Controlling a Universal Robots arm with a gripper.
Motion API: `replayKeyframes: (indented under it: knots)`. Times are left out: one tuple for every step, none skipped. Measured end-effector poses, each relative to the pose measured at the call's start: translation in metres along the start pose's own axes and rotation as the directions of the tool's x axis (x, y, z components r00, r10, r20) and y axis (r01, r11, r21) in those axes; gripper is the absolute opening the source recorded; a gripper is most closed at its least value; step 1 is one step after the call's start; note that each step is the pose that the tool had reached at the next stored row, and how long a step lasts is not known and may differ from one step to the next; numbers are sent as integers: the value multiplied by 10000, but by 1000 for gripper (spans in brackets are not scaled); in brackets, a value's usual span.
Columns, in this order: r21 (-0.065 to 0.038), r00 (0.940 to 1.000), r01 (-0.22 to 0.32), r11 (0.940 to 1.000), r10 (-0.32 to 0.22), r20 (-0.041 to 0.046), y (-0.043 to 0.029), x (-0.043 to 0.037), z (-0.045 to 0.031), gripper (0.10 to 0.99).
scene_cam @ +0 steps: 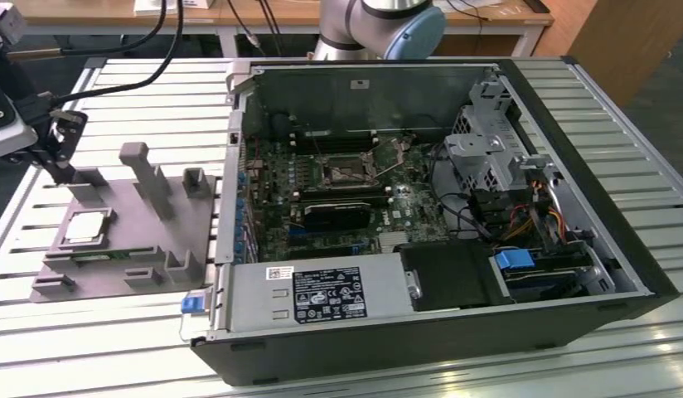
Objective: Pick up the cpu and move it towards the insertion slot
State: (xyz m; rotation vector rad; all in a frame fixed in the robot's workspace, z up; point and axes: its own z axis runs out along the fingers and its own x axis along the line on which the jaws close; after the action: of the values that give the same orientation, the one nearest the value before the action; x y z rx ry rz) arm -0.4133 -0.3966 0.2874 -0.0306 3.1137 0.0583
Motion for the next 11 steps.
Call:
replayKeyframes:
  knots:
    - [0,10000,0,10000,0,5,0,7,17,102]
    - [-1,10000,0,10000,0,9,-1,13,33,102]
    - [0,10000,0,10000,0,13,-1,21,49,102]
    - [1,10000,0,10000,0,17,-2,29,63,102]
    - [1,10000,1,10000,-1,22,-2,38,78,102]
    - [0,10000,1,10000,-1,29,-3,47,93,102]
    - [0,10000,1,10000,-1,35,-3,54,108,102]
    - [1,10000,1,10000,-1,39,-3,62,121,102]
    - [1,10000,1,10000,-1,43,-4,70,135,102]
    - [0,10000,1,10000,-1,47,-4,78,148,102]
    - [0,10000,2,10000,-2,49,-4,87,159,102]
